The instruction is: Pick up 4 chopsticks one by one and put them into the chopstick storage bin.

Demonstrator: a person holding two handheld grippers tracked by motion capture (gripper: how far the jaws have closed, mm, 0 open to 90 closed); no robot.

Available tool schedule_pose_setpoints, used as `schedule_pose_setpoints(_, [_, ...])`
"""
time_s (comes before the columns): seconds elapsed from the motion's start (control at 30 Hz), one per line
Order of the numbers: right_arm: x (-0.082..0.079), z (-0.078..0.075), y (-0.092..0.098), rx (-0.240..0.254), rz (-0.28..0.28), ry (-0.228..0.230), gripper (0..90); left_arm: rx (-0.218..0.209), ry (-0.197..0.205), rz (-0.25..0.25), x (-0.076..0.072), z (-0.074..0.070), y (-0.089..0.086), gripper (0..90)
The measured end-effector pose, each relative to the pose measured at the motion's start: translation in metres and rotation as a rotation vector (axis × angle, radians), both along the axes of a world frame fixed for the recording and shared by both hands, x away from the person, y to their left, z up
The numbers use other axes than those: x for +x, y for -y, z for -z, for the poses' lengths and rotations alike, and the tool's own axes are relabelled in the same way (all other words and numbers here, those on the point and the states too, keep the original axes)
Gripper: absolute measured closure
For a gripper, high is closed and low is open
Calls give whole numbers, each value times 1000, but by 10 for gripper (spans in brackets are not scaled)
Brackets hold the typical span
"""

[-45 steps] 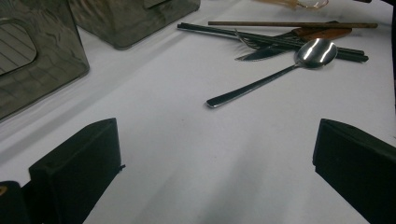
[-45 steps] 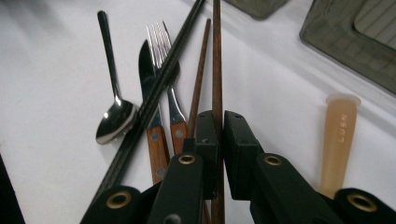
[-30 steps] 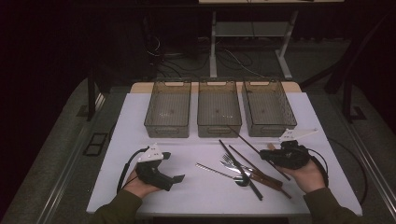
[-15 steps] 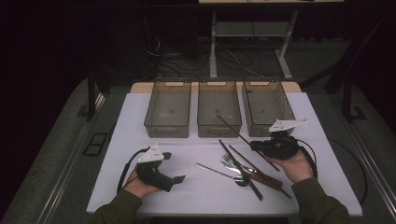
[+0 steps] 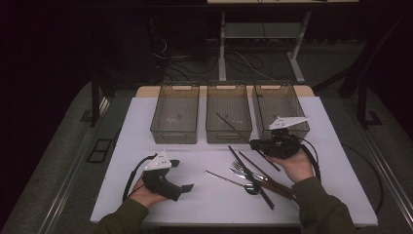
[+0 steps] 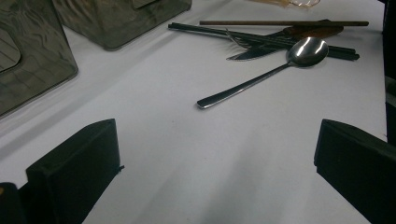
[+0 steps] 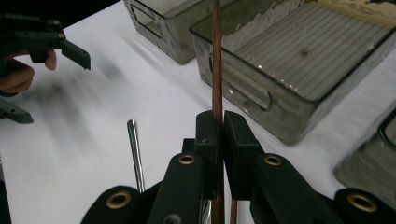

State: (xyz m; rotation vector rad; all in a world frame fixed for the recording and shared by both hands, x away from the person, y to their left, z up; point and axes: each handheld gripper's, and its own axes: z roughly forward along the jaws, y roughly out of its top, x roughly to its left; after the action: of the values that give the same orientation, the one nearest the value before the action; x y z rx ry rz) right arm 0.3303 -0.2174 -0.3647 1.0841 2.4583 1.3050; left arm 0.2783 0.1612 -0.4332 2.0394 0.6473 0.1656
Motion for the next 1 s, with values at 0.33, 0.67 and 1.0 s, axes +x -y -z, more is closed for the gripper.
schedule_pose_setpoints(0.33, [14,-15,-23,-6,2,7,844,-3,0,3,0,0,0,0])
schedule_pose_setpoints(0.67, [33,-30,-51,-11,6,25,844,-2,0,4,0,0,-1,0])
schedule_pose_setpoints(1.0, [50,-41,-71,2,34,19,843,-6,-1,4,0,-1,-1,0])
